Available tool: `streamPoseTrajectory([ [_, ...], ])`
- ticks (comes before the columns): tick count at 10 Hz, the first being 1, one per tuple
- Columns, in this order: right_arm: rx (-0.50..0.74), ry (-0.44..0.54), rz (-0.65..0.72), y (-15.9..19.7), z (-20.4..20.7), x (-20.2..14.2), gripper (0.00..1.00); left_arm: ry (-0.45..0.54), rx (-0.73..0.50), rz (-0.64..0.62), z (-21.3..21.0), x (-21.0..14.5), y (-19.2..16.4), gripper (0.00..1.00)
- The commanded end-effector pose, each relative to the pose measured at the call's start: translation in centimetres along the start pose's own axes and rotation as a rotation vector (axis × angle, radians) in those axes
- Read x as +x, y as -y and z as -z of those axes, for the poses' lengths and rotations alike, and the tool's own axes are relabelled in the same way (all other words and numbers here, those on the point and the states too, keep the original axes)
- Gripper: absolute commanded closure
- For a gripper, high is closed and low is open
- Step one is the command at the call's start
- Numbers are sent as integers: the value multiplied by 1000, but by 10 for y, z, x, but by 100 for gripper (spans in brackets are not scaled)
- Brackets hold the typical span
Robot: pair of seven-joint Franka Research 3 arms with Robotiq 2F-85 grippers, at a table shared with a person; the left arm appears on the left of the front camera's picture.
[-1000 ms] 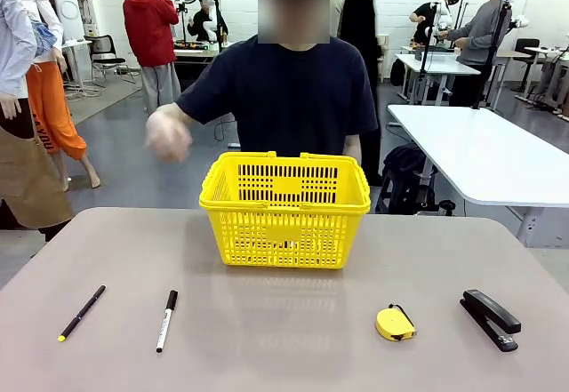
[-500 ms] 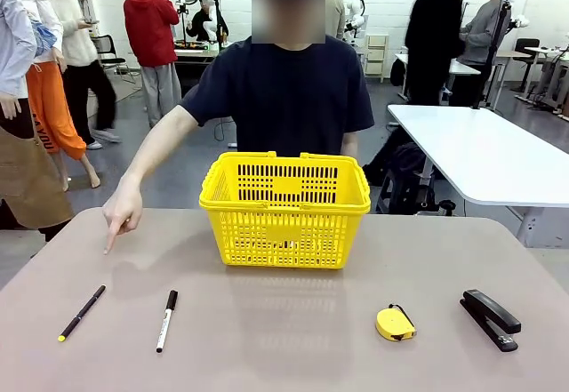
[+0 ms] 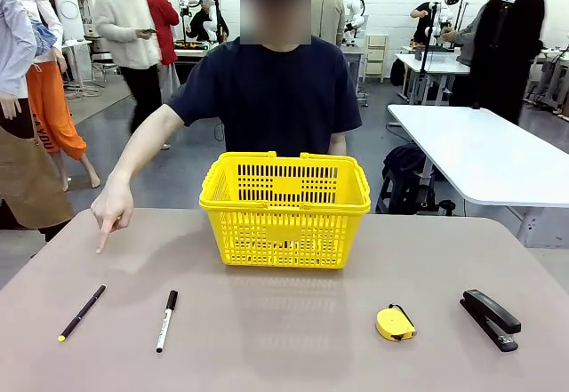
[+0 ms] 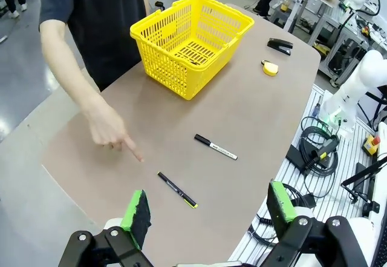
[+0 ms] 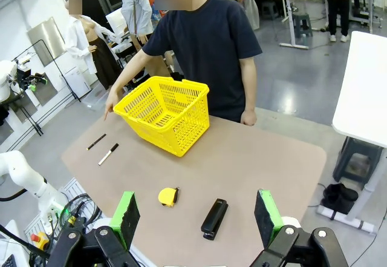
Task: Place the items the person wants into the basket.
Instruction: Pick up the item the person points to and place it in the Market Basket.
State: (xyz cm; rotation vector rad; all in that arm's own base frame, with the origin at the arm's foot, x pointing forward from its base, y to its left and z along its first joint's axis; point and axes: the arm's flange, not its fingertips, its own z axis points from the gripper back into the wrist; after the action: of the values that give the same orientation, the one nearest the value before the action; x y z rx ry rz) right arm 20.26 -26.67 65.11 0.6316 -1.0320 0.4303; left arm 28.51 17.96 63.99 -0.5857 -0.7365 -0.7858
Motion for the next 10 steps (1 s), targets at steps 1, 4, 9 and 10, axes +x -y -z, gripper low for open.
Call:
streamPoseTrajectory([
  [1,15,23,-17,0,1,2,0,-84,82,-6,21,36,19,0],
  [4,15,23,-17,0,1,2,0,-449,330,-65,116,117,47,0],
  [9,15,23,-17,0,1,2,0,-655,300,-308,258,78,30,0],
  [10,15,23,-17,0,1,2,0,-655,329,-278,272,62,21,0],
])
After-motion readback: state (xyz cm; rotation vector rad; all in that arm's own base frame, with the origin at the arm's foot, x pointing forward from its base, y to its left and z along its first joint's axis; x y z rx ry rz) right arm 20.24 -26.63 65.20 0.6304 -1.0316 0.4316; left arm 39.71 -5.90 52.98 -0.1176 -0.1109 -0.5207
